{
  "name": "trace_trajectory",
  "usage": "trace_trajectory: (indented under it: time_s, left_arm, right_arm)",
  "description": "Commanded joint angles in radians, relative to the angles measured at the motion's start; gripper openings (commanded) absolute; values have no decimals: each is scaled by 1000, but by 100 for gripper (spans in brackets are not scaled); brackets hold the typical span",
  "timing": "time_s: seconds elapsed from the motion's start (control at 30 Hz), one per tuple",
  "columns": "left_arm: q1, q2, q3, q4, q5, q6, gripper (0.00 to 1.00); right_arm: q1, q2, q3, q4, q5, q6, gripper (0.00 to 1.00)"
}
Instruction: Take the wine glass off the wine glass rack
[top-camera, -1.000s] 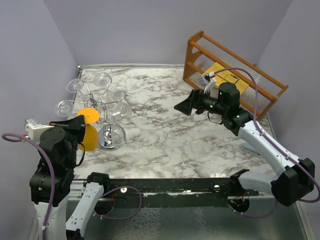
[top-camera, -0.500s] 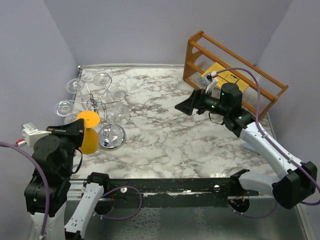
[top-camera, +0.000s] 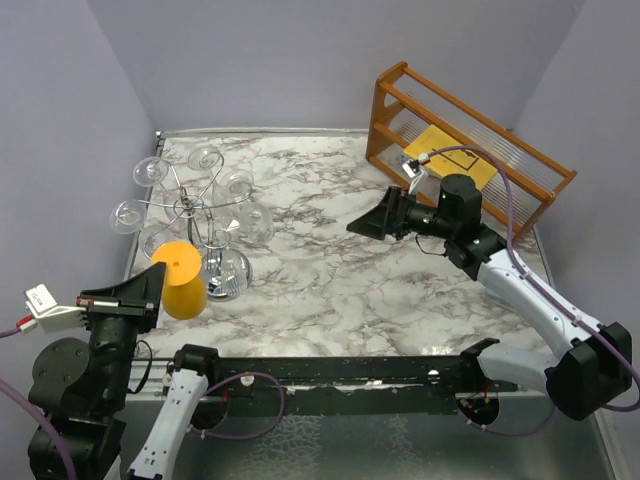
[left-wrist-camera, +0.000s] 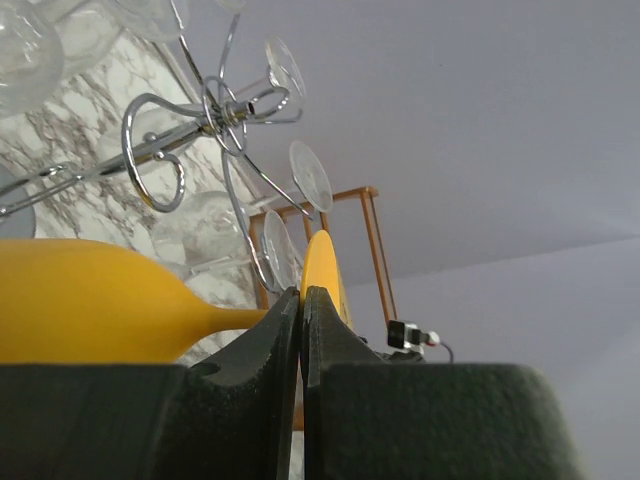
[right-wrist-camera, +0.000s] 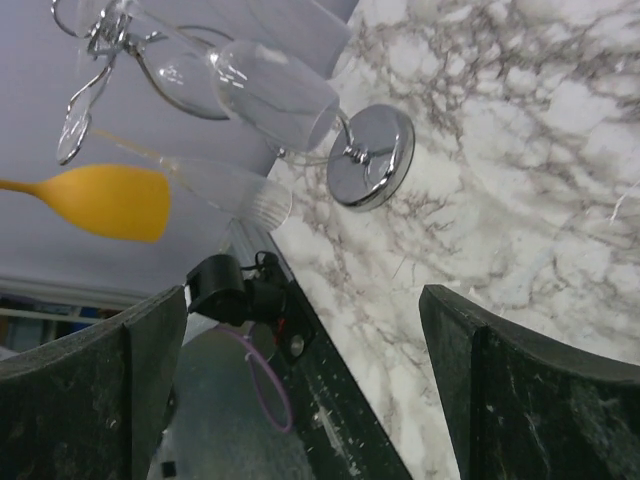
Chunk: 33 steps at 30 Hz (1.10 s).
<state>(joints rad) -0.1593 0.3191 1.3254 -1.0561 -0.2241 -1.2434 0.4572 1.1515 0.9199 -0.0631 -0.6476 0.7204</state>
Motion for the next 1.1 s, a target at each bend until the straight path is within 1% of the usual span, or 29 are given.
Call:
trace_trajectory:
  time_s: [0.0,0.07,0.13,0.27,0.4,0.57,0.67,0.73,0.8,0.93,1.07]
  left_arm:
    - [-8,-36,24,42,130,-42,0]
    - [-14,-53,24,41,157,-69,0]
    - [-26,-81,18,72,192,-107,0]
    - [-45,-147,-84,228,276,-206,0]
    - [-48,-174,-206,450,378,-289,0]
    - [-49,-126,-251,638,449,-319,0]
    - [-48,-85,-267,736,482,-339,0]
    - [-49,-64,-291,792,507,-369,0]
    - [-48,-56,-318,848,516,-397,0]
    - [-49,-55,-352,907,517,-428,0]
    - [-49,-58,-361,930,522,-434,0]
  right_arm:
    - [14,-5,-82,123,-163,172,99]
    - [39,-12,-112,166,-170,223,99]
    - [86,-23,-131,207,-143,261,99]
    - [211,-4,-126,295,-104,326,99]
    - [337,76,-96,491,-126,402,99]
    - [464,203,-37,772,-144,475,99]
    - [496,263,-25,990,-148,550,99]
    - [498,292,-28,1163,-139,615,99]
    - [499,320,-23,1295,-124,665,99]
    - [498,364,18,1387,-91,714,99]
    - [496,361,6,1398,-43,691,99]
